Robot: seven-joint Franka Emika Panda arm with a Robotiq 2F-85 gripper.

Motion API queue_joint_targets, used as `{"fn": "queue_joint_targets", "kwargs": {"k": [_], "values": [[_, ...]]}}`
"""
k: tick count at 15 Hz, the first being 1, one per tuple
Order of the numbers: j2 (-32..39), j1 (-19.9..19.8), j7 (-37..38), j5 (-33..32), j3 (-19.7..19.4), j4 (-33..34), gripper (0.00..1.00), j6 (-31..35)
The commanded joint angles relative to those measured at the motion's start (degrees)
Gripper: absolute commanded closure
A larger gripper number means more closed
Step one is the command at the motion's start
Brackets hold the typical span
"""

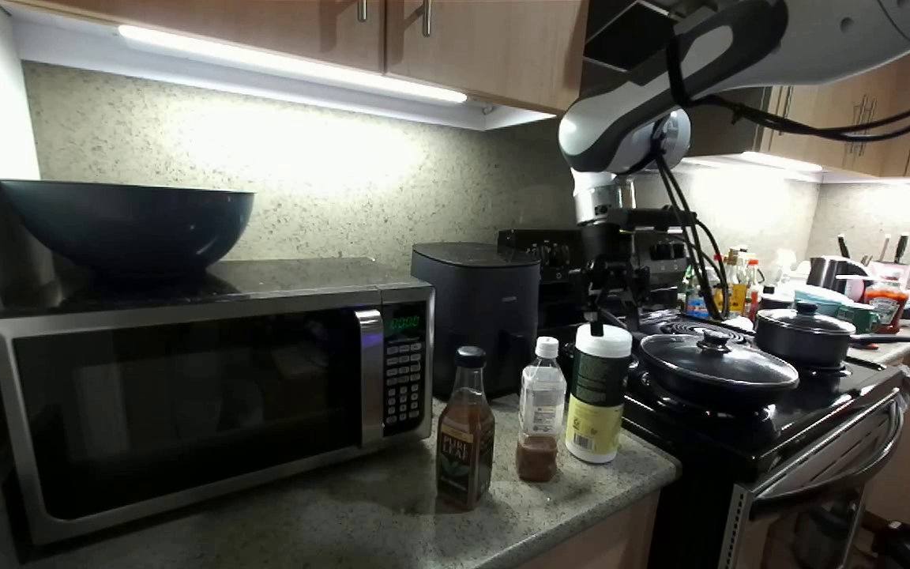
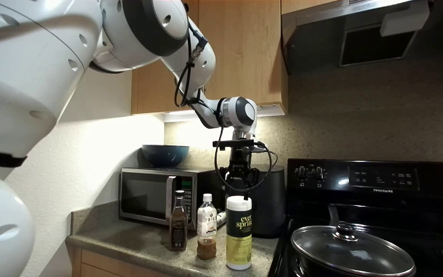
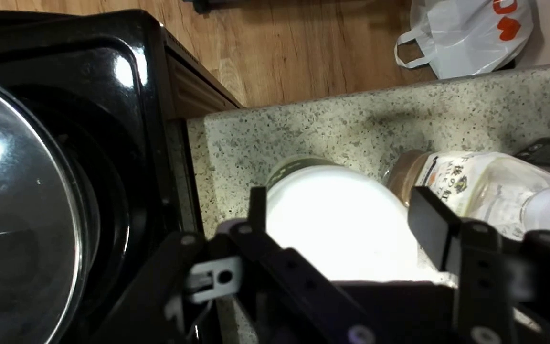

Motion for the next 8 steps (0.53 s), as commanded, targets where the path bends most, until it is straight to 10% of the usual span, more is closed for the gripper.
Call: {"fn": "queue_joint_targets", "kwargs": {"k": [1,2,8], "values": [[-0.3,0.0,1.2,-0.4,0.2,0.0,0.05,-1.0],[0.1,-0.2,0.0,-0.1,0.3,0.2,0.18,-0.2],[0.3,-0.3,-0.5,-0.1,0.3,0.3,0.0,0.2]]}}
